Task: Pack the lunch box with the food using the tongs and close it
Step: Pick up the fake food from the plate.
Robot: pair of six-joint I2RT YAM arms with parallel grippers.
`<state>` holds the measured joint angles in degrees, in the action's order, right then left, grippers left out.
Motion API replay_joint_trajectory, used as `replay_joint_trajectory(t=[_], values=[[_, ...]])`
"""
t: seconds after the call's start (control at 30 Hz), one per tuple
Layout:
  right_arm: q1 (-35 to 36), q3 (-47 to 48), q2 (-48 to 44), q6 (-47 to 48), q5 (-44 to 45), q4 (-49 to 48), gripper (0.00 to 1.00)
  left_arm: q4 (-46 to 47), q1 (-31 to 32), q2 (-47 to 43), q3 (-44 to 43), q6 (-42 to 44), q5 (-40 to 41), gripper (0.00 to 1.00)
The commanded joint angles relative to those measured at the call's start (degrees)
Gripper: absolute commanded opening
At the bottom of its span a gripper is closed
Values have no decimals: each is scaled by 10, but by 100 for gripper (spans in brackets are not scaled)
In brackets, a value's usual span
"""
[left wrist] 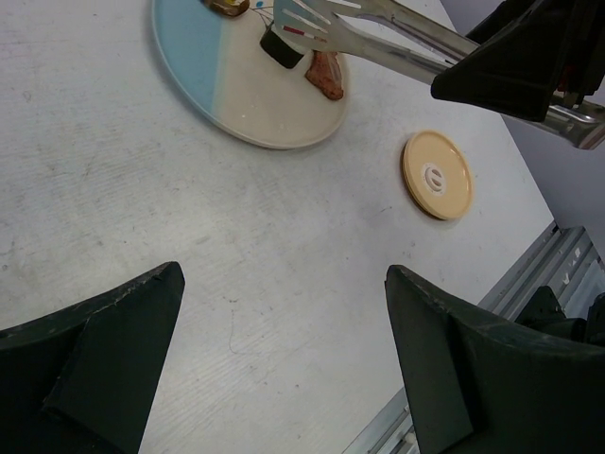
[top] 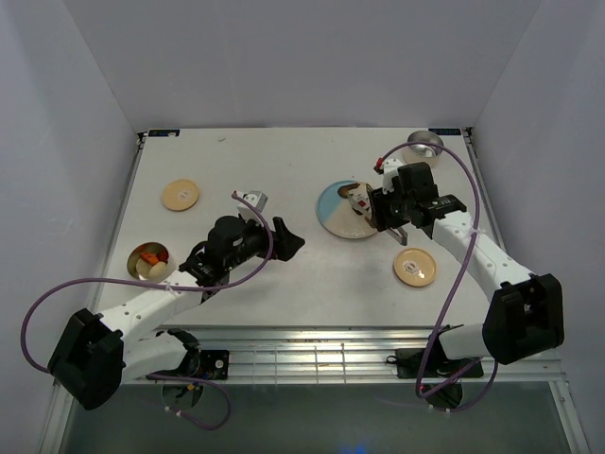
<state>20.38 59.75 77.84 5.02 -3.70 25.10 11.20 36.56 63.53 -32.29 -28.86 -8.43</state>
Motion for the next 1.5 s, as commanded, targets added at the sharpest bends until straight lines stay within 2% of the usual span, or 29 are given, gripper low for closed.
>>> replay_joint_trajectory(t=[0.0,0.33,0.73,1.2,1.27,1.47], values=[[-10,8,-1,17,-10,-28,58,10,1,-17,-1,9,1,98],[-17,15,25,25,-17,-28,63,8,2,-25,0,9,9,98],[-27,19,61,32,-22,-37,63,8,2,-27,2,11,16,98],[-29,14,24,10,2,-34,44,7,2,-31,0,7,33,98],[-29,26,14,0,8,-36,42,6,2,-29,-6,-14,64,98],[-42,108,20,-34,70,-35,40,-23,3,-4,-51,-44,48,98]])
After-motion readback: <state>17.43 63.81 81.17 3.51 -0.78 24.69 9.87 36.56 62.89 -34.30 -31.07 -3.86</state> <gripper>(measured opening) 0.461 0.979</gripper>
